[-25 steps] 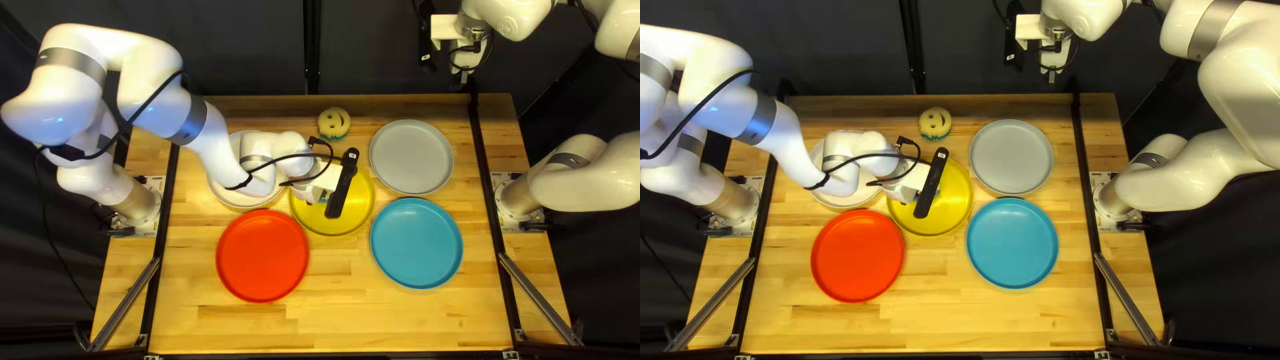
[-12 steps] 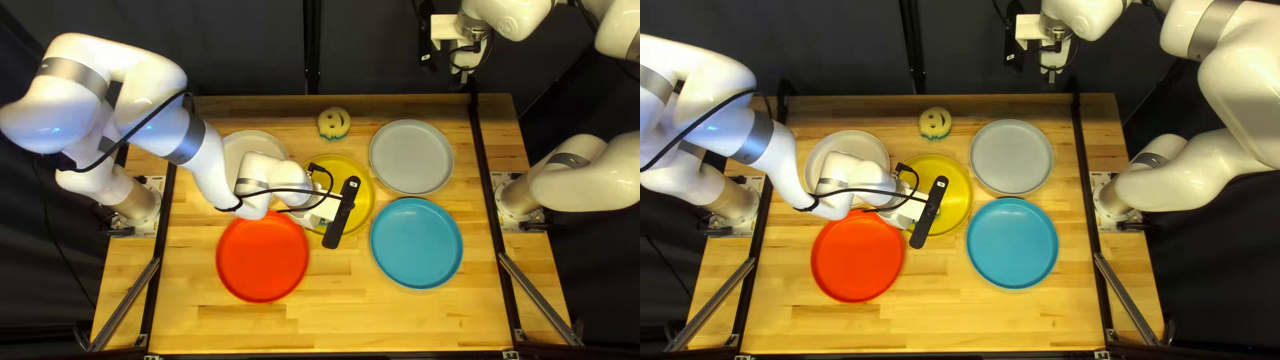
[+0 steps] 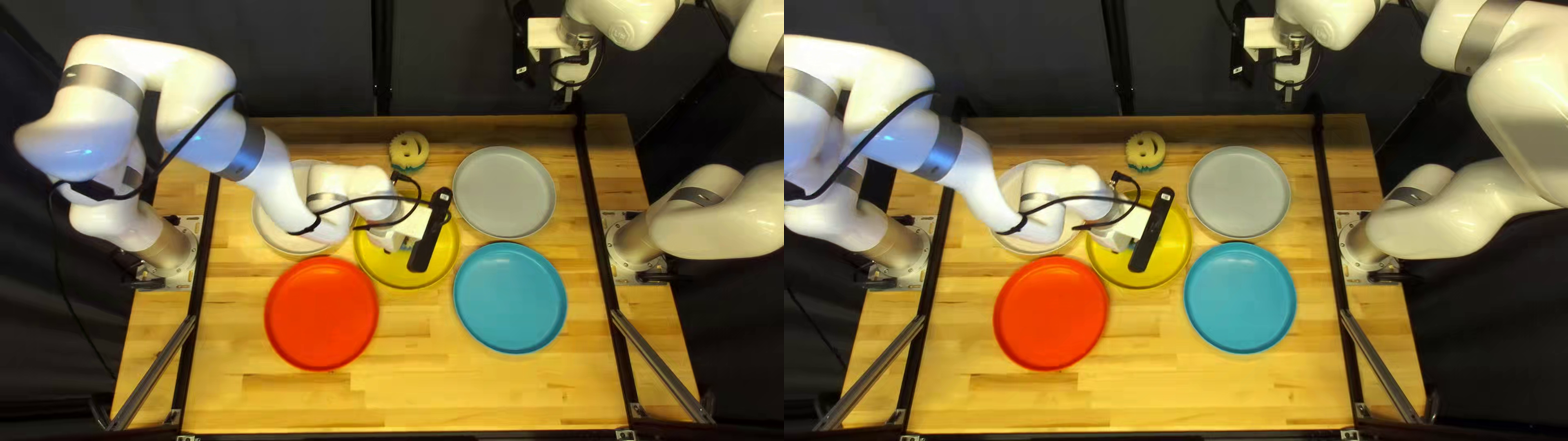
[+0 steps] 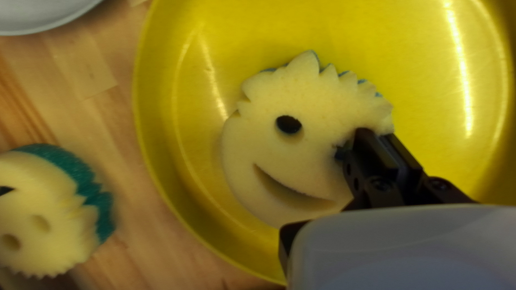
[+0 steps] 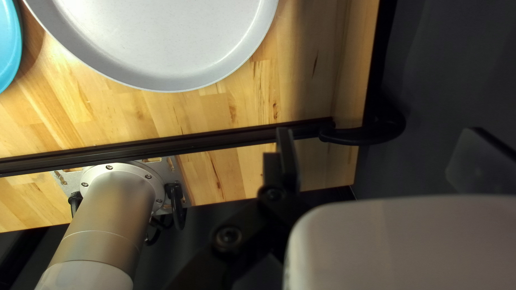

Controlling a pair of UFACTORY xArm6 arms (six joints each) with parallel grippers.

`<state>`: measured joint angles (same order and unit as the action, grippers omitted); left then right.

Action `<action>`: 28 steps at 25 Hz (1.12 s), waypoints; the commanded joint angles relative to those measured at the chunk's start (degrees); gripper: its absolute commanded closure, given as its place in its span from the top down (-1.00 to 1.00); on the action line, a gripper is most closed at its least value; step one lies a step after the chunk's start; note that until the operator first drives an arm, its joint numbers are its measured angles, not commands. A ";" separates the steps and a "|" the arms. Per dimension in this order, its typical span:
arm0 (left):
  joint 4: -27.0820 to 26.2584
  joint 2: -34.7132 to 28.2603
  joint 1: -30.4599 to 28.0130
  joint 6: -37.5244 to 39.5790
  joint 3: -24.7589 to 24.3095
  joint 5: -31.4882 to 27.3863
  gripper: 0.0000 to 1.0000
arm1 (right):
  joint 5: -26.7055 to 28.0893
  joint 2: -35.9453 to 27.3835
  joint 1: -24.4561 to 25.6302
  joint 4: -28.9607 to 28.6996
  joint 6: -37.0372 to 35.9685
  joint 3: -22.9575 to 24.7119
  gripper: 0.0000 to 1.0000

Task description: Pick up sponge and scrub the plate

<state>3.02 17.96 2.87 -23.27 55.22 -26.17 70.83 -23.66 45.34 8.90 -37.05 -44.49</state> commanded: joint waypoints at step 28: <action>8.60 2.15 -5.72 9.75 2.90 -0.45 -1.00 | 0.00 0.00 0.00 0.00 0.00 0.00 1.00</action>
<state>11.63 18.98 -3.82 -12.42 56.21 -25.72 70.83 -23.66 45.34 8.90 -37.05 -44.49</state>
